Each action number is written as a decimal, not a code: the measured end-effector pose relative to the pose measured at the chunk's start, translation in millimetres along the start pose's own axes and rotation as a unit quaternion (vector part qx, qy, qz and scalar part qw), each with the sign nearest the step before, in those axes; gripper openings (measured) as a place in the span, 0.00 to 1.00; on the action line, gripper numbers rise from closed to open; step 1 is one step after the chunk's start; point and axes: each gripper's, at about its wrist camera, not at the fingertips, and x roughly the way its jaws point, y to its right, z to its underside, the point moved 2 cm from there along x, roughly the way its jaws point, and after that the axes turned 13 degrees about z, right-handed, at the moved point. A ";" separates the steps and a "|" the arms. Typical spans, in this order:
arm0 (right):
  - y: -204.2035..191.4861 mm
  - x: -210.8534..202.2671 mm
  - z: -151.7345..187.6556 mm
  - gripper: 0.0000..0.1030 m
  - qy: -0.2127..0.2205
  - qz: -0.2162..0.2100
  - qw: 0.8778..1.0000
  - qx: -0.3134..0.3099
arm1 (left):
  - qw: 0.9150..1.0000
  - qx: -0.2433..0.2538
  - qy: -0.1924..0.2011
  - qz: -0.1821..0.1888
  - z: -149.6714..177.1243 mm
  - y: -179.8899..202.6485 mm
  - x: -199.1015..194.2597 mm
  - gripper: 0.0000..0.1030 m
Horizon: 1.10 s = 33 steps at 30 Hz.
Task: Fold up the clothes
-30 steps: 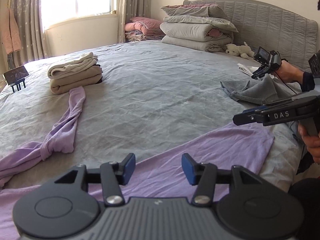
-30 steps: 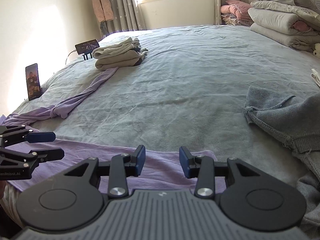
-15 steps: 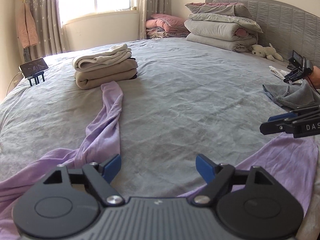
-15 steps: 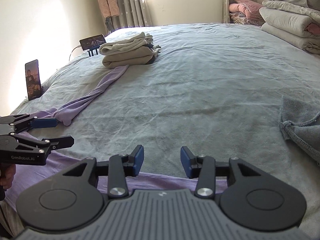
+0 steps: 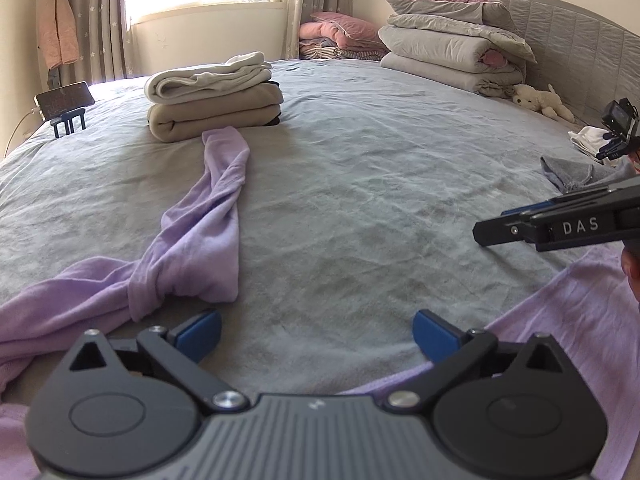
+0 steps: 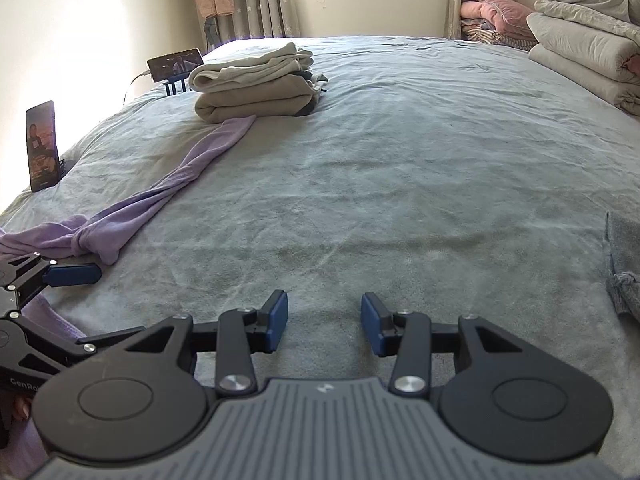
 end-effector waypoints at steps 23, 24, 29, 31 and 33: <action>2.1 34.1 -15.5 0.52 0.016 0.125 0.984 0.123 | 1.000 0.002 0.002 -0.002 2.6 -0.4 0.5 1.00; 2.5 36.2 -15.7 0.52 0.017 0.136 0.982 0.128 | 1.000 0.002 0.002 -0.002 2.6 -0.4 0.5 1.00; -14.5 43.7 -16.0 0.55 0.030 0.190 0.977 0.091 | 1.000 0.002 0.002 -0.002 2.5 -0.3 0.4 1.00; -18.9 46.8 -16.4 0.57 0.030 0.204 0.975 0.078 | 1.000 0.003 0.002 -0.002 2.7 -0.2 0.4 1.00; -22.5 49.3 -16.7 0.58 0.031 0.216 0.974 0.066 | 1.000 0.003 0.002 -0.002 2.8 -0.3 0.7 1.00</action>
